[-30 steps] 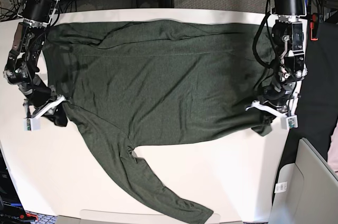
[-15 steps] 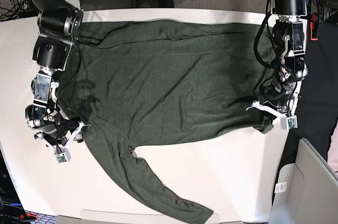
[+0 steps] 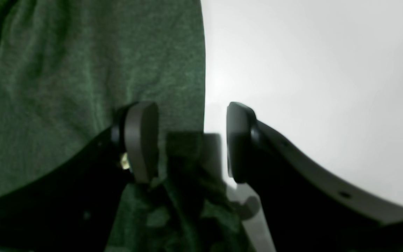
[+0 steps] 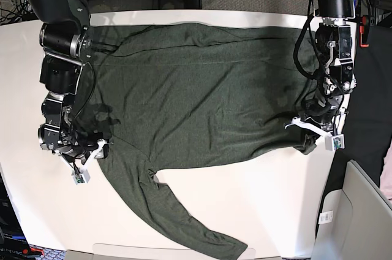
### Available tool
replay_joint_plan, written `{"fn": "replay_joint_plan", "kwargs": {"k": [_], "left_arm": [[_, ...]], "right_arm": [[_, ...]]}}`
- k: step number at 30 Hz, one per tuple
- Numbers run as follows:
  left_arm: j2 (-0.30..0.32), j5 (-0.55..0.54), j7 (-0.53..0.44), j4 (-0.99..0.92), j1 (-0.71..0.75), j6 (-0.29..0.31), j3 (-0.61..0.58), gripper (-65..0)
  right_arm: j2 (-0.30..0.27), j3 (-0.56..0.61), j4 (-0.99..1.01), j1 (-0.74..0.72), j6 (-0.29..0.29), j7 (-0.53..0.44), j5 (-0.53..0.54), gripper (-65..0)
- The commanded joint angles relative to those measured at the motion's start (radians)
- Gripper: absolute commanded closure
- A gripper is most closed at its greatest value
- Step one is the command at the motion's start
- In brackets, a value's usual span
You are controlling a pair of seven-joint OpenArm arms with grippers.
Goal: Fold the T-shirt properly
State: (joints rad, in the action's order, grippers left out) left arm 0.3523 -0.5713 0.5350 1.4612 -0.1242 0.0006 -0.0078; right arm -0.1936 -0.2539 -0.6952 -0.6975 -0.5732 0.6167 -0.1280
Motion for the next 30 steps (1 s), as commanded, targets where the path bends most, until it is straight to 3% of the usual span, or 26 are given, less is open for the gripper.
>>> {"fn": "replay_joint_plan", "kwargs": {"k": [1, 9, 12, 17, 19, 25, 30], "left_arm": [[0.012, -0.003, -0.025, 0.02, -0.021, 0.003, 0.006, 0.0], [0.011, -0.003, -0.025, 0.02, -0.021, 0.003, 0.006, 0.0], [0.014, -0.003, -0.025, 0.02, -0.021, 0.003, 0.009, 0.0], [0.014, -0.003, -0.025, 0.02, -0.021, 0.003, 0.009, 0.0], [0.012, -0.003, -0.025, 0.02, -0.021, 0.003, 0.009, 0.0], [0.012, -0.003, -0.025, 0.02, -0.021, 0.003, 0.009, 0.0], [0.014, -0.003, -0.025, 0.02, -0.021, 0.003, 0.01, 0.0]], "right_arm": [[-0.004, -0.002, -0.014, -0.035, -0.003, -0.022, 0.012, -30.0], [0.039, 0.0, 0.001, -0.008, -0.008, 0.01, 0.012, -28.4], [0.065, 0.0, -0.004, -0.004, -0.009, 0.039, 0.014, -20.5], [0.067, -0.002, -0.004, -0.009, -0.009, 0.036, 0.014, -4.4], [0.065, -0.002, -0.004, -0.011, -0.009, 0.041, 0.014, -0.7], [0.062, -0.008, -0.099, 0.022, -0.109, 0.044, 0.017, -0.3], [0.058, -0.009, -0.291, 0.111, -0.121, 0.09, 0.046, -0.3]]}}
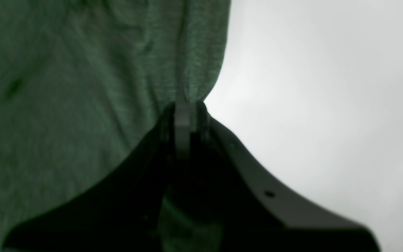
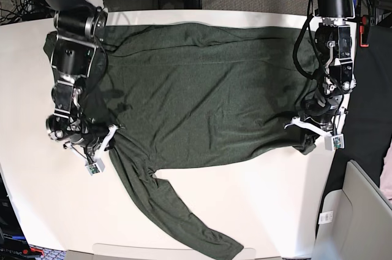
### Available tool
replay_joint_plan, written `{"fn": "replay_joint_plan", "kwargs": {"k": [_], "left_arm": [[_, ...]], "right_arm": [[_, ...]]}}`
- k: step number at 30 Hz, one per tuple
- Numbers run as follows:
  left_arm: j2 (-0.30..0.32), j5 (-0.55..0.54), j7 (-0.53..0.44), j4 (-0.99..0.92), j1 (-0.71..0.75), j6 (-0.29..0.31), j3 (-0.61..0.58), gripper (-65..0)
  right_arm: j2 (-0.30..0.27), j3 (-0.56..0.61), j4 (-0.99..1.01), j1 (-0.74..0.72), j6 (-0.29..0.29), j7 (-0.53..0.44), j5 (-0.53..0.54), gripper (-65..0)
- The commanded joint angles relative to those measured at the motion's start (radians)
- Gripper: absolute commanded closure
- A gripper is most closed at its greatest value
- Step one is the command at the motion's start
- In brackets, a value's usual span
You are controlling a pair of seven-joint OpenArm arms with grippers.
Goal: Fold the T-shirt properly
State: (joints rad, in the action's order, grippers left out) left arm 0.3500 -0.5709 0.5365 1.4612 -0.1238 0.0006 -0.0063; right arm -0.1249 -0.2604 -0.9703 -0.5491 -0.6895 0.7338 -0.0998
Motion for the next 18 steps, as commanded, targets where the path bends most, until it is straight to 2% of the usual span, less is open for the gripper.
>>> {"fn": "replay_joint_plan", "kwargs": {"k": [1, 8, 14, 18], "left_arm": [[0.016, -0.004, -0.026, 0.02, -0.021, 0.003, 0.009, 0.0], [0.016, -0.004, -0.026, 0.028, -0.02, 0.003, 0.009, 0.0], [0.022, -0.002, -0.026, 0.094, 0.02, 0.003, 0.01, 0.0], [0.024, -0.001, -0.026, 0.149, 0.065, 0.003, 0.019, 0.0]], "right_arm": [[-0.028, -0.003, -0.059, -0.015, -0.005, -0.004, 0.059, -0.3], [-0.146, -0.003, -0.235, 0.1, -0.005, 0.166, 0.427, -0.3], [-0.246, -0.003, -0.35, 0.212, -0.003, 0.218, 0.661, -0.3], [-0.273, -0.052, -0.421, 0.289, 0.0, 0.223, 0.77, -0.3]]}}
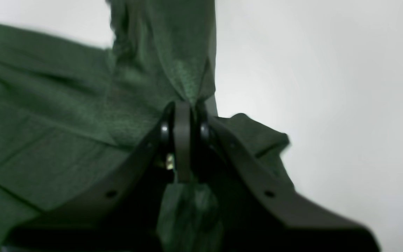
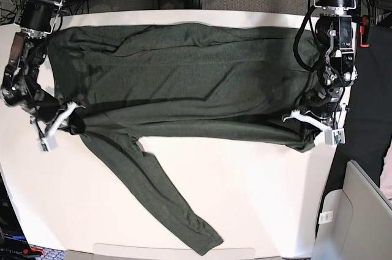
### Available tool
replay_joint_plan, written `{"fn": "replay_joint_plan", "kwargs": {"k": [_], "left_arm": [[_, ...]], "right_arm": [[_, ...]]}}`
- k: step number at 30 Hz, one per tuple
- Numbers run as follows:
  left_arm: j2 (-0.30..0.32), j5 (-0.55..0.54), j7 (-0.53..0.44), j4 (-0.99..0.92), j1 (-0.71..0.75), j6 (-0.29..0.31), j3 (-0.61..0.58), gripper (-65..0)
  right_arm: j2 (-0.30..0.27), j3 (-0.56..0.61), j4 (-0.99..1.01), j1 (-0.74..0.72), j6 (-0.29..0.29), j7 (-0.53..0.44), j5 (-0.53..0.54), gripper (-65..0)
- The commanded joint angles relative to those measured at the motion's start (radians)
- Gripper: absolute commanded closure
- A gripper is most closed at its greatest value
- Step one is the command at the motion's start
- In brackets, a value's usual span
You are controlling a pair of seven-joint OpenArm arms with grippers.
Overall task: Fold the T-shirt properly
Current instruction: 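Fold the shirt sides inward lengthwise with both grippers toward the collar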
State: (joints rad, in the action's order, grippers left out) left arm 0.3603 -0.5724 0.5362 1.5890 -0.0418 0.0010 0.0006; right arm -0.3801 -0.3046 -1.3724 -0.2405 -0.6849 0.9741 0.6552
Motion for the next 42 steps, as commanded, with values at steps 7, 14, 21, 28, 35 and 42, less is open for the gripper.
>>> {"fn": "replay_joint_plan", "kwargs": {"k": [7, 14, 21, 28, 35, 42], "left_arm": [[0.018, 0.001, -0.026, 0.043, 0.052, 0.003, 0.112, 0.0], [0.018, -0.002, -0.026, 0.044, 0.104, 0.003, 0.157, 0.0], [0.018, -0.002, -0.026, 0.087, 0.158, 0.003, 0.158, 0.0], [0.018, -0.001, -0.026, 0.132, 0.221, 0.003, 0.158, 0.0], [0.018, 0.002, -0.026, 0.055, 0.237, 0.003, 0.157, -0.1], [0.018, 0.002, -0.026, -0.062, 0.214, 0.001, 0.157, -0.1]], "right_arm": [[-0.016, -0.121, -0.114, 0.068, -0.008, 0.065, 0.048, -0.3], [-0.018, -0.123, -0.166, 0.125, -0.008, 0.067, 0.111, -0.3], [-0.016, -0.123, -0.167, 0.135, -0.008, 0.068, 0.122, -0.3], [-0.016, -0.121, -0.167, 0.168, -0.008, 0.068, 0.143, -0.3], [-0.015, -0.115, -0.167, 0.191, -0.006, 0.07, 0.142, -0.3], [-0.013, -0.114, -0.164, 0.192, -0.003, 0.07, 0.136, -0.3]]}}
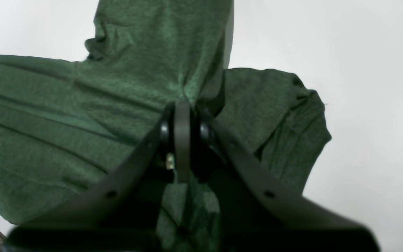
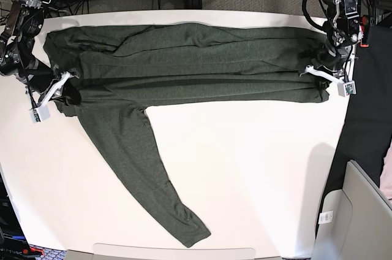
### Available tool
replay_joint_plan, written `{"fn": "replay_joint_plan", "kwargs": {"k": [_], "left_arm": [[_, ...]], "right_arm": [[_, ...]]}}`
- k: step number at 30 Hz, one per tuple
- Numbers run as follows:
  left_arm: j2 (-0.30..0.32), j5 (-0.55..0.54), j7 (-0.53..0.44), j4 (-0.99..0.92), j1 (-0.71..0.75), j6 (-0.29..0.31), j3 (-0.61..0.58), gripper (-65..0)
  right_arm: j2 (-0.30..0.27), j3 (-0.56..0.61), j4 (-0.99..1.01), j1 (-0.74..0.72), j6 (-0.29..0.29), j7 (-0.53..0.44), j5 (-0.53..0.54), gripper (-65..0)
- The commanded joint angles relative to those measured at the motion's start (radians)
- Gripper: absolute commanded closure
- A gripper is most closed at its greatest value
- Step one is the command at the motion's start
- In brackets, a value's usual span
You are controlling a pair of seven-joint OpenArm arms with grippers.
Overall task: Fold the T-shirt properly
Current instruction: 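Fold the shirt sides inward lengthwise with both grippers toward the collar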
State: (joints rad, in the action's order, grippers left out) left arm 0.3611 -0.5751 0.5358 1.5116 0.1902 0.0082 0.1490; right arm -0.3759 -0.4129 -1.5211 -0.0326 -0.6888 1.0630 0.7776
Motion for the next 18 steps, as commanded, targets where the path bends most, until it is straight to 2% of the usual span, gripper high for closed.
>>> {"fn": "replay_joint_plan", "kwargs": {"k": [1, 3, 9, 11, 15, 18], "left_arm": [[0.017, 0.005, -0.026, 0.013, -0.018, -0.006, 0.008, -0.2], [0.017, 0.005, -0.026, 0.013, -0.018, -0.009, 0.008, -1.2], [0.017, 0.005, -0.024, 0.047, -0.018, -0.012, 0.008, -13.8], [0.017, 0.005, -0.001, 0.077, -0.019, -0.012, 0.008, -18.3], [0.017, 0.005, 0.045, 0.129, -0.021, -0.012, 0.01, -23.6], [0.017, 0.005, 0.05, 0.163, -0.021, -0.012, 0.033, -24.3]], "right_arm": [[-0.019, -0.005, -0.016, -0.016, 0.001, -0.019, 0.013, -0.3], [-0.021, -0.005, -0.016, -0.016, 0.001, -0.019, 0.012, -0.6], [-0.021, -0.005, -0.017, -0.022, 0.001, -0.019, -0.073, -1.1], [-0.021, -0.011, -0.019, -0.023, 0.002, -0.019, -0.085, -5.9], [-0.021, -0.028, -0.019, -0.045, 0.002, -0.02, -0.085, -19.9], [-0.013, -0.056, -0.019, -0.069, 0.002, -0.02, -0.08, -22.9]]}}
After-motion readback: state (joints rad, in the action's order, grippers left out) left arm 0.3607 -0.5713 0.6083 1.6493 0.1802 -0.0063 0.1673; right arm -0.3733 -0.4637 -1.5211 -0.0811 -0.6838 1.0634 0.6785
